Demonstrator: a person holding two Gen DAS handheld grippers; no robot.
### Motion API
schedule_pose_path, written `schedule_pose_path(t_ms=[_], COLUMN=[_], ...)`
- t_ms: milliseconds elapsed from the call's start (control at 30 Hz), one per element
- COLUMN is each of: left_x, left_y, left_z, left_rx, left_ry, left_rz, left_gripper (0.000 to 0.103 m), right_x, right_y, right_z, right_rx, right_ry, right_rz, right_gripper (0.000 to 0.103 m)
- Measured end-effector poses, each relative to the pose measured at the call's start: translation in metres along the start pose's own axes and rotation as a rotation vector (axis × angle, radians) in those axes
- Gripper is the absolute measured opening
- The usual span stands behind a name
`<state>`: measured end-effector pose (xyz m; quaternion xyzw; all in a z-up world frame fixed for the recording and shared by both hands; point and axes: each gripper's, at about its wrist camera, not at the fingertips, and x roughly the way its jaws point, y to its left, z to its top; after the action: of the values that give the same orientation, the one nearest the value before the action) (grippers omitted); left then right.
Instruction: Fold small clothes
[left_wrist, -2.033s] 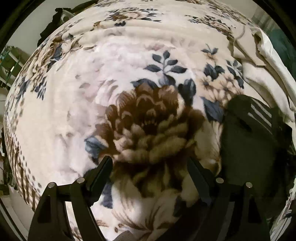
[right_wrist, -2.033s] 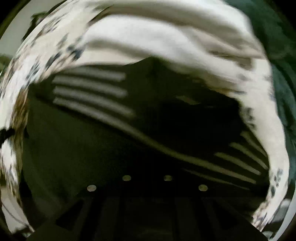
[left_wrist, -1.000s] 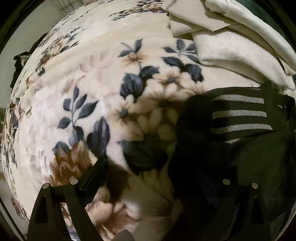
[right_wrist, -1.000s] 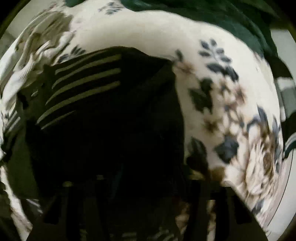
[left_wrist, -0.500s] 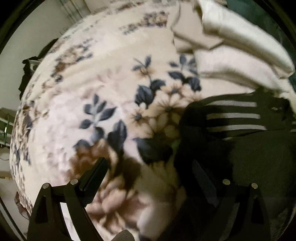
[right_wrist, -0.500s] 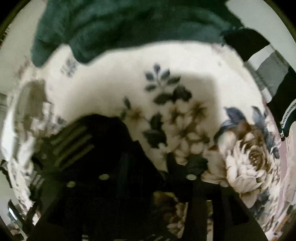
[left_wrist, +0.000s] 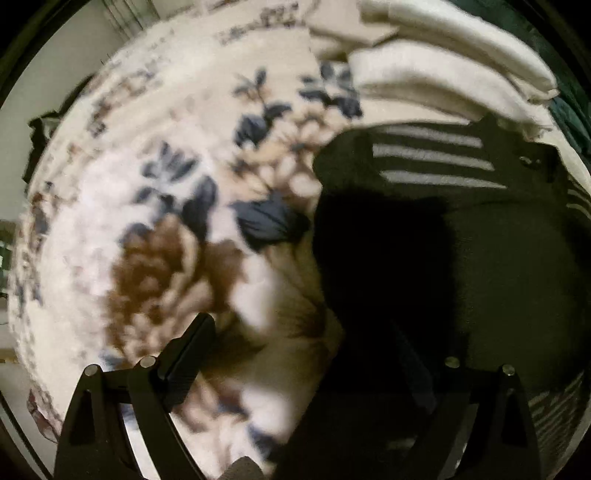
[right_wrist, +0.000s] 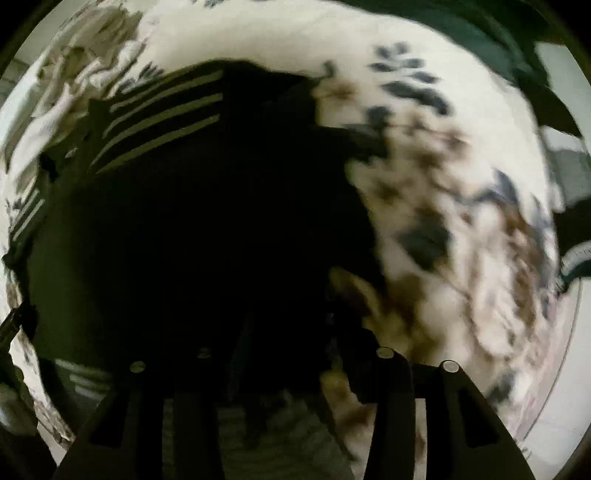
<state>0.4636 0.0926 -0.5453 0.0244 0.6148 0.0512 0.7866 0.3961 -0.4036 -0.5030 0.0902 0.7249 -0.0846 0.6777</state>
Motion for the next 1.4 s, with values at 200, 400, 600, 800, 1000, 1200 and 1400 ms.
schedule_pose_path(t_ms=[200,400,600,800,1000,1200,1400], left_x=[-0.076,-0.121,-0.126,-0.102,-0.089,-0.106,-0.146], left_y=[-0.032,-0.15,-0.302,-0.408,-0.413,-0.38,-0.337], left_z=[-0.05,-0.148,-0.283,-0.356,-0.343,-0.327,-0.317], left_rx=[0.019,0.133,0.244,0.345,0.239,0.145,0.025], left_ry=[-0.057,0.047,0.282,0.329,0.244,0.187,0.124], left_rz=[-0.034,-0.135,-0.273,-0.259,-0.167,-0.193,-0.21], left_gripper=[0.094,0.094,0.094,0.069,0.004,0.003,0.003], right_x=[-0.061,-0.073,-0.058,-0.037,-0.017,0.035,0.058], right_y=[-0.049,-0.096,-0.154,-0.18,-0.136,-0.076,-0.044], right_z=[-0.048,-0.076,-0.074,-0.025,0.072,0.162,0.18], right_rx=[0.062,0.047,-0.035,-0.094,-0.151,-0.097,-0.086], right_ry=[0.003,0.049,0.118,0.116,0.025,0.091,0.137], right_rz=[0.122,0.186,0.213,0.26,0.37,0.491,0.451], right_gripper=[0.061,0.061,0.061,0.061,0.061,0.061,0.007])
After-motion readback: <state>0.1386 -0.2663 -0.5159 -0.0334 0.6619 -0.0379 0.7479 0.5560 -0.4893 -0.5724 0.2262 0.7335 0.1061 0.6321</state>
